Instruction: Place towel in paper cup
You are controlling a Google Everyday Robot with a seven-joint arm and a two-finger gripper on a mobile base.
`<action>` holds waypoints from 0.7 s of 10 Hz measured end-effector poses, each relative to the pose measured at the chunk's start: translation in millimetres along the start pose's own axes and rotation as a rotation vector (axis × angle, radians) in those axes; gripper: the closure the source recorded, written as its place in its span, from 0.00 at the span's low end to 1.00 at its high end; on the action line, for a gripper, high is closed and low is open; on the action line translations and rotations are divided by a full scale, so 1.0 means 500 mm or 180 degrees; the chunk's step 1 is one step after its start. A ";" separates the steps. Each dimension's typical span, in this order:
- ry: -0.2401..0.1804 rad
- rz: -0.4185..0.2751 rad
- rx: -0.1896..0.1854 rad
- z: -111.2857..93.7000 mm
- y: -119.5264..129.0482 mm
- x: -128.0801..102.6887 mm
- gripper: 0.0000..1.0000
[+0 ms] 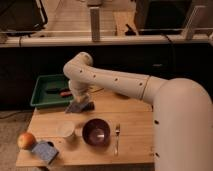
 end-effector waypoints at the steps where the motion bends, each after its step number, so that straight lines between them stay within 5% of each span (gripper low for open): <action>1: -0.0083 -0.0052 0.0067 -0.014 -0.001 -0.012 0.97; 4: -0.0296 -0.0238 0.0143 -0.049 -0.002 -0.049 0.97; 7: -0.0373 -0.0471 0.0070 -0.069 -0.006 -0.087 0.97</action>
